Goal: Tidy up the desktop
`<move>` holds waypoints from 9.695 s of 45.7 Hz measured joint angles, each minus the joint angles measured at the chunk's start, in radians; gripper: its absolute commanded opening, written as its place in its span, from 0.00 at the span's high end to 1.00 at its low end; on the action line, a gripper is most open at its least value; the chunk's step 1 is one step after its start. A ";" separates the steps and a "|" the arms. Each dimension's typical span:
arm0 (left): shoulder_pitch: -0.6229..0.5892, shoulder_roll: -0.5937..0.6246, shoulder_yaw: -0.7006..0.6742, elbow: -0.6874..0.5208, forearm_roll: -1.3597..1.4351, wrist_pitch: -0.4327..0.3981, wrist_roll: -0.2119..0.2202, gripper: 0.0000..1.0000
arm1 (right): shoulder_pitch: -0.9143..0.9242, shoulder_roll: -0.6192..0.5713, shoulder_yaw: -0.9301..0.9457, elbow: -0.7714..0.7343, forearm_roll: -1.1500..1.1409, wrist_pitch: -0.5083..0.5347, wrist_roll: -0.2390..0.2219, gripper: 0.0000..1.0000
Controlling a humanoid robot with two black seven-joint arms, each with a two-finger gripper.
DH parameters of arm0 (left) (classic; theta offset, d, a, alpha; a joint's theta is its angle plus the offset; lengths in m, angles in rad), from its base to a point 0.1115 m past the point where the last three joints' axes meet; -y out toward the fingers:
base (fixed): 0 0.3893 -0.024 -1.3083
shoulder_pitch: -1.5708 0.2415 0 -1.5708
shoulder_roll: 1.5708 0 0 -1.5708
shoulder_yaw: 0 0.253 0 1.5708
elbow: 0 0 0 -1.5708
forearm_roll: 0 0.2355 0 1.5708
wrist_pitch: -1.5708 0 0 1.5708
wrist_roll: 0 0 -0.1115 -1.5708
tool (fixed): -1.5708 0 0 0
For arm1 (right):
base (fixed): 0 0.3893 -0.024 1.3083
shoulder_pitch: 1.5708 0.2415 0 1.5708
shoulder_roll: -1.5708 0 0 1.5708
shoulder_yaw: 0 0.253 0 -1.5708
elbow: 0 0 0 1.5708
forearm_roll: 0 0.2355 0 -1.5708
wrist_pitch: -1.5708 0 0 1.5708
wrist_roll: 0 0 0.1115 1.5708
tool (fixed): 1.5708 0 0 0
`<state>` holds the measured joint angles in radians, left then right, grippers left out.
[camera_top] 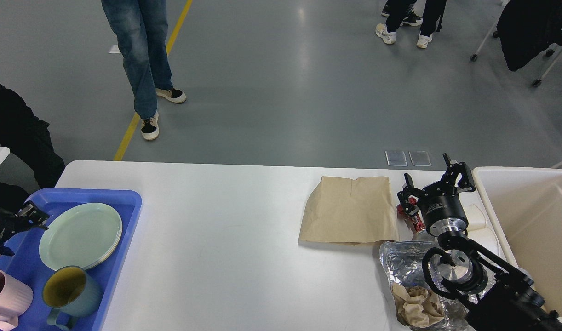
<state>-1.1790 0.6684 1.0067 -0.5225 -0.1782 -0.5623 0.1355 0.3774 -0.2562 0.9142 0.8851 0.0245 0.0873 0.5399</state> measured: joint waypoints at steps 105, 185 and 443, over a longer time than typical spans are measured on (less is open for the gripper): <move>0.761 -0.486 -2.389 -0.284 0.264 0.217 -0.447 0.04 | 0.000 0.000 0.000 0.001 0.000 0.000 0.000 0.00; 0.864 -0.556 -2.380 -0.249 0.233 0.044 -0.395 0.04 | 0.002 0.000 0.000 0.000 0.000 0.000 0.000 0.00; 0.865 -0.558 -2.380 -0.249 0.233 0.044 -0.395 0.04 | 0.948 0.188 -1.881 -0.390 0.028 0.538 -0.660 0.00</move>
<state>-0.3145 0.1107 -1.3734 -0.7716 0.0550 -0.5185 -0.2592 1.3256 -0.0682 -0.9670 0.4953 0.0525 0.6251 -0.1201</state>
